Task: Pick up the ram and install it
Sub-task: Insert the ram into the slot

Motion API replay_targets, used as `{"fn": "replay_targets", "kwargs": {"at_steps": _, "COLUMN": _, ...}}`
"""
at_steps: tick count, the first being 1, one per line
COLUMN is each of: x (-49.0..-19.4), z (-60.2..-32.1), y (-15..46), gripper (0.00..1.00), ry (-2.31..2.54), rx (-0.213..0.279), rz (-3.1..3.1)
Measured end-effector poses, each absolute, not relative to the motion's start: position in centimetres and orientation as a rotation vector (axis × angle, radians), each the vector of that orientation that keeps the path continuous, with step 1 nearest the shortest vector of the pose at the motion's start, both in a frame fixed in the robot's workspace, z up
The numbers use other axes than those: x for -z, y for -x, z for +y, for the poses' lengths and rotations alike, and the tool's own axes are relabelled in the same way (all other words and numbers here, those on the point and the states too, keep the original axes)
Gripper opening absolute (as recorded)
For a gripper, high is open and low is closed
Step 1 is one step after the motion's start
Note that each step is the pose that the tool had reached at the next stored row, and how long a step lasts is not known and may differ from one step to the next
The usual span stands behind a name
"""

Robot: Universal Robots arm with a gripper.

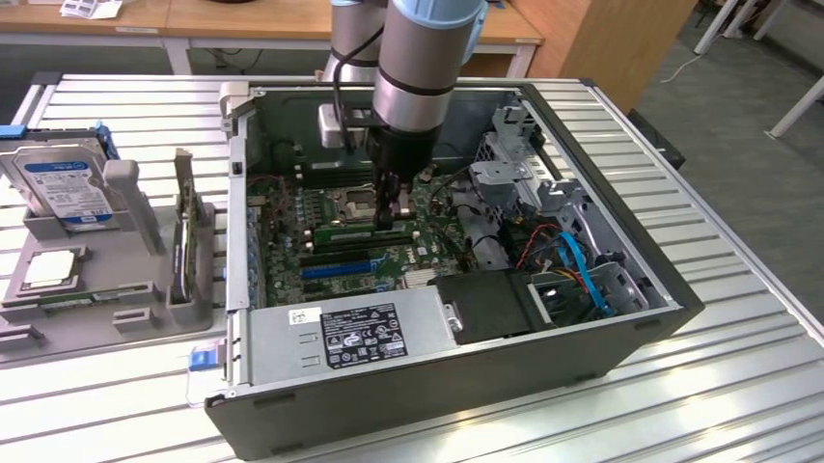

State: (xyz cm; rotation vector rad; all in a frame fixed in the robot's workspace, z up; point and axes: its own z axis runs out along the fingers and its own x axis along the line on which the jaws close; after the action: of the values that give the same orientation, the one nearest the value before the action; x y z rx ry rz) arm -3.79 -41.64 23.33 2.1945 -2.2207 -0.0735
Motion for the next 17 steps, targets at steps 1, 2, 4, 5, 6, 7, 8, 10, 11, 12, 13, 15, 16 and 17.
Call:
{"fn": "replay_targets", "kwargs": {"at_steps": 1, "x": -23.33, "z": -41.63, "y": 3.79, "gripper": 0.11, "ry": -2.195, "rx": 0.074, "rz": -2.221}}
{"fn": "replay_targets", "kwargs": {"at_steps": 2, "x": -23.33, "z": -41.64, "y": 3.79, "gripper": 0.11, "ry": -2.195, "rx": 0.074, "rz": -2.221}}
{"fn": "replay_targets", "kwargs": {"at_steps": 4, "x": -23.33, "z": -41.64, "y": 3.79, "gripper": 0.11, "ry": -2.195, "rx": 0.074, "rz": -2.221}}
{"fn": "replay_targets", "kwargs": {"at_steps": 5, "x": -23.34, "z": -41.64, "y": 3.79, "gripper": 0.11, "ry": -2.195, "rx": 0.074, "rz": -2.221}}
{"fn": "replay_targets", "kwargs": {"at_steps": 6, "x": -23.33, "z": -41.65, "y": 3.8, "gripper": 0.11, "ry": -2.195, "rx": 0.073, "rz": -2.221}}
{"fn": "replay_targets", "kwargs": {"at_steps": 7, "x": -23.31, "z": -41.66, "y": 3.8, "gripper": 0.11, "ry": -2.195, "rx": 0.073, "rz": -2.221}}
{"fn": "replay_targets", "kwargs": {"at_steps": 8, "x": -23.29, "z": -41.67, "y": 3.8, "gripper": 0.11, "ry": -2.195, "rx": 0.073, "rz": -2.221}}
{"fn": "replay_targets", "kwargs": {"at_steps": 10, "x": -23.27, "z": -41.68, "y": 3.8, "gripper": 0.11, "ry": -2.195, "rx": 0.072, "rz": -2.22}}
{"fn": "replay_targets", "kwargs": {"at_steps": 11, "x": -23.26, "z": -41.68, "y": 3.8, "gripper": 0.11, "ry": -2.195, "rx": 0.072, "rz": -2.22}}
{"fn": "replay_targets", "kwargs": {"at_steps": 12, "x": -23.24, "z": -41.68, "y": 3.8, "gripper": 0.11, "ry": -2.196, "rx": 0.072, "rz": -2.221}}
{"fn": "replay_targets", "kwargs": {"at_steps": 13, "x": -23.21, "z": -41.68, "y": 3.8, "gripper": 0.11, "ry": -2.196, "rx": 0.072, "rz": -2.221}}
{"fn": "replay_targets", "kwargs": {"at_steps": 15, "x": -23.15, "z": -41.69, "y": 3.8, "gripper": 0.11, "ry": -2.197, "rx": 0.071, "rz": -2.22}}
{"fn": "replay_targets", "kwargs": {"at_steps": 16, "x": -23.12, "z": -41.7, "y": 3.8, "gripper": 0.11, "ry": -2.197, "rx": 0.071, "rz": -2.22}}
{"fn": "replay_targets", "kwargs": {"at_steps": 17, "x": -23.1, "z": -41.7, "y": 3.79, "gripper": 0.11, "ry": -2.197, "rx": 0.071, "rz": -2.22}}
